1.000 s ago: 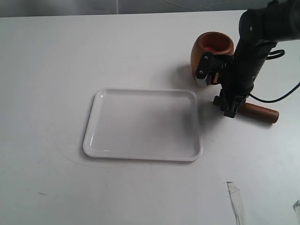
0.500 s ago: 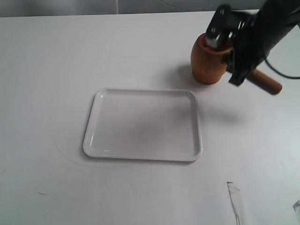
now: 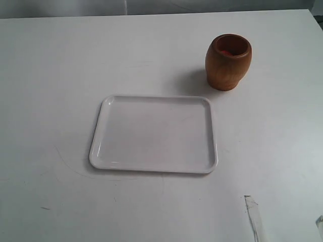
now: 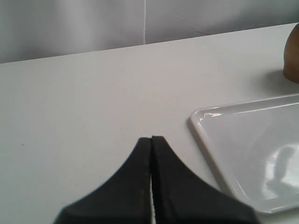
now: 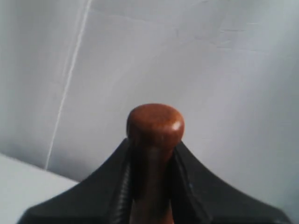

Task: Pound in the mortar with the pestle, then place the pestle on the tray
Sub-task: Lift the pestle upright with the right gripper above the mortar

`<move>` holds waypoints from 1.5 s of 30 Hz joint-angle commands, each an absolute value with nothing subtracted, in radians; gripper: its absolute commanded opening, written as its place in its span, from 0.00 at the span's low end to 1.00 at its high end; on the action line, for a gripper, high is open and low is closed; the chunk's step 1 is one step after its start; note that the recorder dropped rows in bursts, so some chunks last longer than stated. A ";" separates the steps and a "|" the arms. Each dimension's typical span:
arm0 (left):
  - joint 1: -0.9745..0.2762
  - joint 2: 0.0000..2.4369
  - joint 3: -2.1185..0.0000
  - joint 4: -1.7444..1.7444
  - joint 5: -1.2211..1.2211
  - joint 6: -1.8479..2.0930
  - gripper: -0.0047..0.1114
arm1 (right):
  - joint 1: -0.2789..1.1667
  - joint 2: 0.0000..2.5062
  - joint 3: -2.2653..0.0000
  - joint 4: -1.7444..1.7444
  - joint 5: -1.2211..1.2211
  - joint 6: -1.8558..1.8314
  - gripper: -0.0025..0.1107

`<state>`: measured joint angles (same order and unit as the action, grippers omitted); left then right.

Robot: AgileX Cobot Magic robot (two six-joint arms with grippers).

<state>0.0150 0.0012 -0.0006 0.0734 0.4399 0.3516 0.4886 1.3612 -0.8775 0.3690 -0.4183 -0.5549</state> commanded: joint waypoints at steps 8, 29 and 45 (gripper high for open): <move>0.007 0.000 0.000 0.066 0.437 0.343 0.04 | 0.474 1.827 -0.619 0.096 -1.221 0.045 0.02; 0.007 0.000 0.000 0.066 0.437 0.343 0.04 | 0.474 1.502 -0.743 0.038 -0.895 -0.131 0.02; 0.007 0.000 0.000 0.066 0.437 0.343 0.04 | 0.474 1.948 -0.672 0.096 -1.005 -0.073 0.02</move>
